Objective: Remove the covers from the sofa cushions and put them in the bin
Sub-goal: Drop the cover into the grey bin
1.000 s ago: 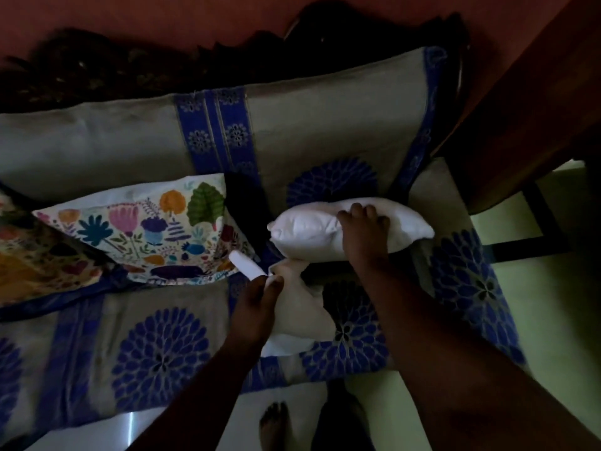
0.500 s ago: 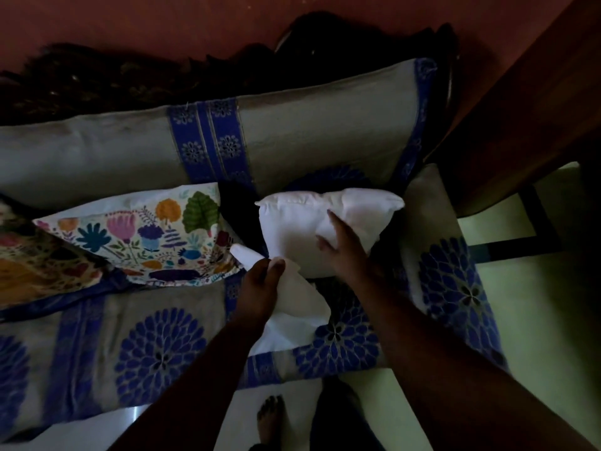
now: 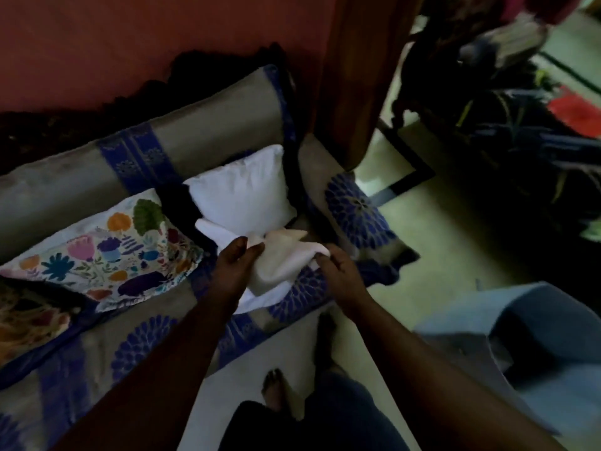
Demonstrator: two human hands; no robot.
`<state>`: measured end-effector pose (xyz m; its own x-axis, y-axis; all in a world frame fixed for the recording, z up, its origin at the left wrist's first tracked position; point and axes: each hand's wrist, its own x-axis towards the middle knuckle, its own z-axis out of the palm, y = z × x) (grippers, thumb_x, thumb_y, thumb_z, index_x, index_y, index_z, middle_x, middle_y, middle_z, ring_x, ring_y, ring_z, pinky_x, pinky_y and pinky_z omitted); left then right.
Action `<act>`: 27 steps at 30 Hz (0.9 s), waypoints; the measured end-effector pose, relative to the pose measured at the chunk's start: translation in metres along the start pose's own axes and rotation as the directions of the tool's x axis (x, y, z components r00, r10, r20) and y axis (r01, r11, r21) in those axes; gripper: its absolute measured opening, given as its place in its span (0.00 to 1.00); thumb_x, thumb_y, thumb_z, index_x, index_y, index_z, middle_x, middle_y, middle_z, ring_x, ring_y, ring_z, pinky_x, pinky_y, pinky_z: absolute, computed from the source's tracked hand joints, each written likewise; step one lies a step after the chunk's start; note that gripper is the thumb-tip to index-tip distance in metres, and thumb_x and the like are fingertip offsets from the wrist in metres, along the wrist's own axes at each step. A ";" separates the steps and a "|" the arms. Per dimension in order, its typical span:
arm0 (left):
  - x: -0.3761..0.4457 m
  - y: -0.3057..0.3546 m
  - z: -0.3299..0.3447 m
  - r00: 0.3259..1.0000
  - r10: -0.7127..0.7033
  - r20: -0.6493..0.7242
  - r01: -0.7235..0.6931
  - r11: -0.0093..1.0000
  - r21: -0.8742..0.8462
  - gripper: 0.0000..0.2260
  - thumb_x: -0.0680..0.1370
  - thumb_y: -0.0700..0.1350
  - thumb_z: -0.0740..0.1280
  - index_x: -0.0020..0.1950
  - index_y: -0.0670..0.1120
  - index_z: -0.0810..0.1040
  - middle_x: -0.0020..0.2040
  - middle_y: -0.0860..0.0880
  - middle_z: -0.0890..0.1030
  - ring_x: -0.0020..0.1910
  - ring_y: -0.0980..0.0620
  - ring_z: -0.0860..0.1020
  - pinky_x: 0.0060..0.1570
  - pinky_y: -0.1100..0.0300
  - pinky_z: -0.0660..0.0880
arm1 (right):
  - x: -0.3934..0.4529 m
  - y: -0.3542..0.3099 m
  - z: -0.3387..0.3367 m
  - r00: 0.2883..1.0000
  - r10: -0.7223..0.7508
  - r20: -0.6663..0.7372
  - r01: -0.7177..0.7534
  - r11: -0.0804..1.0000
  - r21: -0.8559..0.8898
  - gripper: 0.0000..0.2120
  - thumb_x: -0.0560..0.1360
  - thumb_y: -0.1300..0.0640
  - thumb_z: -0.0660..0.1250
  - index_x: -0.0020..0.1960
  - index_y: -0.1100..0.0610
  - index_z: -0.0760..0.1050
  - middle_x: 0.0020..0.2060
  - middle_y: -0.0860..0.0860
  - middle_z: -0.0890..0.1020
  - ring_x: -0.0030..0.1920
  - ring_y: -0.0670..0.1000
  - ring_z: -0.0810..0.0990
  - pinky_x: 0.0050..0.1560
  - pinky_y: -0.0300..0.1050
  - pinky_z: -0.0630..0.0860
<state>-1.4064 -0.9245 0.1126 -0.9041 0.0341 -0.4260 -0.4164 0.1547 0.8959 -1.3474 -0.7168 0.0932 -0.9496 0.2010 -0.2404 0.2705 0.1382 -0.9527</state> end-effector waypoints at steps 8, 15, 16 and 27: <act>-0.093 0.022 0.174 0.866 -0.076 0.493 -0.082 0.953 0.292 0.36 0.77 0.36 0.72 0.79 0.48 0.56 0.58 0.47 0.76 0.44 0.53 0.80 0.36 0.62 0.78 | -0.138 -0.019 -0.157 0.965 0.039 -0.261 0.050 0.944 0.325 0.12 0.78 0.54 0.63 0.58 0.56 0.78 0.49 0.50 0.82 0.50 0.47 0.79 0.52 0.43 0.75; -0.202 -0.007 0.393 0.592 -0.063 0.804 -0.427 0.821 0.379 0.07 0.75 0.33 0.66 0.48 0.40 0.83 0.40 0.42 0.84 0.42 0.45 0.82 0.42 0.56 0.81 | -0.250 0.050 -0.332 0.903 0.058 -0.426 -0.063 0.998 0.002 0.07 0.80 0.66 0.64 0.56 0.59 0.75 0.47 0.49 0.79 0.46 0.36 0.77 0.50 0.31 0.74; -0.219 -0.015 0.429 0.597 -0.061 0.800 -0.417 0.828 0.374 0.10 0.74 0.33 0.66 0.49 0.42 0.84 0.41 0.42 0.85 0.43 0.45 0.83 0.43 0.52 0.81 | -0.266 0.069 -0.363 0.880 0.059 -0.471 -0.090 0.995 -0.043 0.10 0.80 0.66 0.65 0.59 0.55 0.75 0.49 0.47 0.79 0.47 0.34 0.77 0.50 0.28 0.72; -0.305 -0.096 0.672 0.614 0.011 0.789 -0.507 0.772 0.384 0.21 0.80 0.39 0.66 0.73 0.50 0.73 0.67 0.49 0.78 0.64 0.50 0.76 0.66 0.52 0.74 | -0.321 0.213 -0.582 0.613 0.161 -0.774 -0.419 0.896 -0.146 0.13 0.82 0.55 0.64 0.63 0.56 0.79 0.59 0.54 0.82 0.57 0.54 0.79 0.53 0.44 0.73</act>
<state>-1.0259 -0.2860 0.0722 -0.4837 0.8016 -0.3515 0.1736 0.4814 0.8591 -0.8931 -0.1872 0.0752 -0.4157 0.8959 -0.1568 0.6634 0.1807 -0.7261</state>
